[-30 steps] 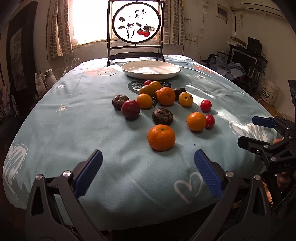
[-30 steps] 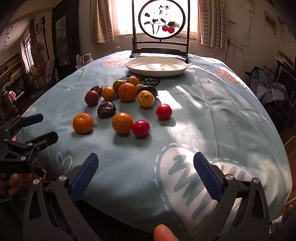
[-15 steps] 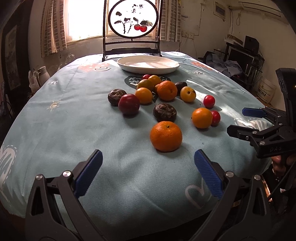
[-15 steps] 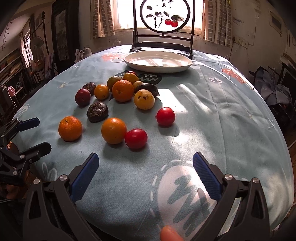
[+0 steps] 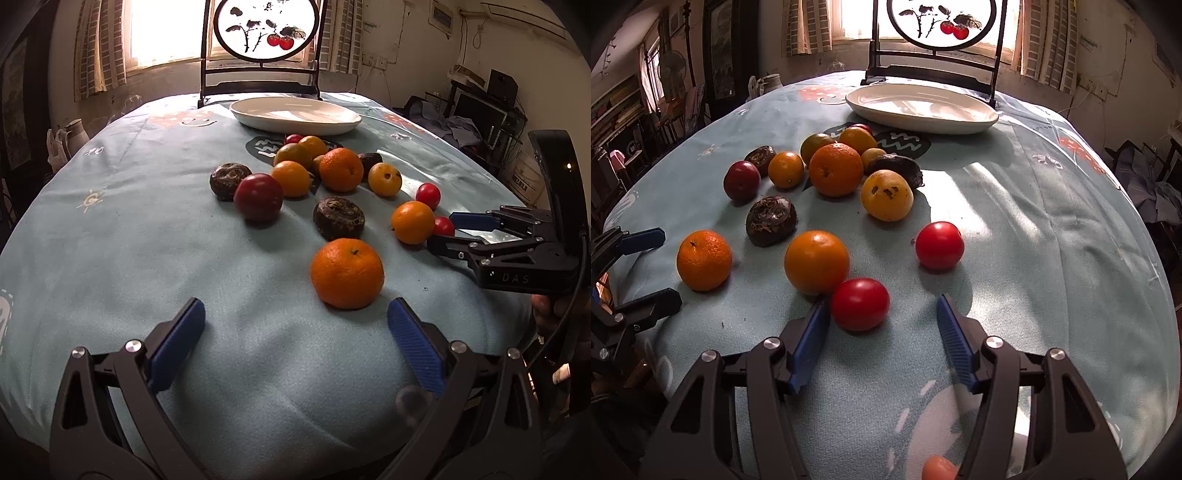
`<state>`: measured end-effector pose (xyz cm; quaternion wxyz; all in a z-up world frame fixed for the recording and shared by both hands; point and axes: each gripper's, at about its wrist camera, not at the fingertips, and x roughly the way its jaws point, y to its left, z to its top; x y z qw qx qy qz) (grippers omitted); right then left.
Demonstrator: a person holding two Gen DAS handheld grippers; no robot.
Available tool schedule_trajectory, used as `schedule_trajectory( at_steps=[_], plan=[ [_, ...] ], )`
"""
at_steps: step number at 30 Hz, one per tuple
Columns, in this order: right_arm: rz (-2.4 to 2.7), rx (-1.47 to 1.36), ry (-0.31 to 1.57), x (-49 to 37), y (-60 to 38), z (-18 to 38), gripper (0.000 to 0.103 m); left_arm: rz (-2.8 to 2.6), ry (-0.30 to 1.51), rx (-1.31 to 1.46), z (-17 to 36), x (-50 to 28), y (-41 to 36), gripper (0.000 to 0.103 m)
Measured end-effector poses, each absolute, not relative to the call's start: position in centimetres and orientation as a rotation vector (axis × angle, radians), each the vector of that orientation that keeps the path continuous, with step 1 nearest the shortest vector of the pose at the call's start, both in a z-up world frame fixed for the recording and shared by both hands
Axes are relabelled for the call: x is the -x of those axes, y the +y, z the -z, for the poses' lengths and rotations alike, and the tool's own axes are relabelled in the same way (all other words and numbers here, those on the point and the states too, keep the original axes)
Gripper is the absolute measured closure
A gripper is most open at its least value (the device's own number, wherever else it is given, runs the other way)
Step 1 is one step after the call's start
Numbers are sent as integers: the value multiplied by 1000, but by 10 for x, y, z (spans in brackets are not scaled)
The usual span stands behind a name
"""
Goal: Organize fruits
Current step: 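Grasp a red tomato with the right tool while the left tool grasps a mandarin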
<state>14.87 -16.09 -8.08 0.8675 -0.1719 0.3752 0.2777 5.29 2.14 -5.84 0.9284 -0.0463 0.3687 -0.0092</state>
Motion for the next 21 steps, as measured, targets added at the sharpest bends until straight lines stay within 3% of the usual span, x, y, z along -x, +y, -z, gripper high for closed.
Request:
schedule_trajectory(
  at_steps=[6, 11, 15, 17, 21],
  plan=[
    [-621, 394, 745, -141, -157, 82, 69, 72, 767, 98, 57, -61, 20, 3],
    [-638, 316, 733, -142, -166, 84, 71, 99, 767, 81, 55, -69, 14, 14],
    [-643, 304, 722, -140, -168, 84, 71, 118, 788, 64, 57, -81, 8, 37],
    [-645, 304, 718, -139, -168, 85, 71, 130, 804, 63, 58, -86, 6, 44],
    [-654, 288, 718, -138, -171, 85, 71, 125, 819, 43, 61, -91, 1, 47]
  ],
)
